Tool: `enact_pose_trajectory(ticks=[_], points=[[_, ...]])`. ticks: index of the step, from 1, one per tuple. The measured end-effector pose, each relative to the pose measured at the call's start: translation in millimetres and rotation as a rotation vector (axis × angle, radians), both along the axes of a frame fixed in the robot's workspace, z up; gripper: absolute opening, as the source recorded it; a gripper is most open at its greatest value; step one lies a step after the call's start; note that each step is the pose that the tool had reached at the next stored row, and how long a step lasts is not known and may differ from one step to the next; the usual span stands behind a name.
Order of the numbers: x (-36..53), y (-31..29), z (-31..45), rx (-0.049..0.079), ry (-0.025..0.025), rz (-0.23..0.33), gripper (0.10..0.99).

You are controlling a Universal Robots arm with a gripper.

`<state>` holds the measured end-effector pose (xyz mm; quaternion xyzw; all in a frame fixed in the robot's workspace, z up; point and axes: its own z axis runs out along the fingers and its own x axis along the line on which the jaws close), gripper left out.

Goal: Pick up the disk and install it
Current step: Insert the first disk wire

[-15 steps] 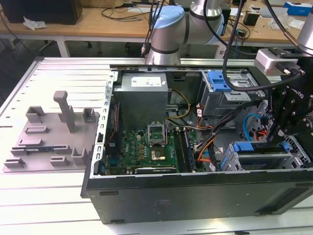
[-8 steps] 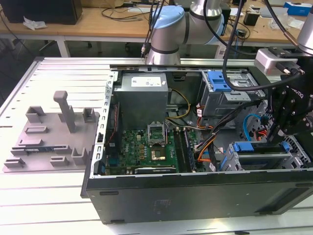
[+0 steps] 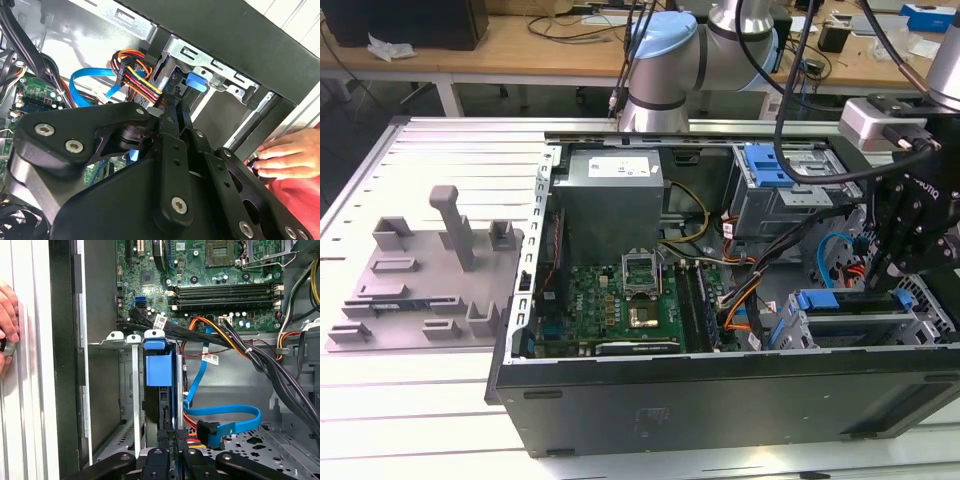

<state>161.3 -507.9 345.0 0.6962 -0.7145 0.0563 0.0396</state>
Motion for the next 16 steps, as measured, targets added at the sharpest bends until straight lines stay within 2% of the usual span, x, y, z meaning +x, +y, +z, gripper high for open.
enact_pose_trajectory(ticks=[8,14,16], points=[[0.0,-0.2,-2.0,0.000,0.0000,0.000,0.165],[0.0,-3.1,-4.7,0.000,-0.0001,0.000,0.165],[0.0,-3.0,-1.7,0.000,0.0000,0.000,0.165]])
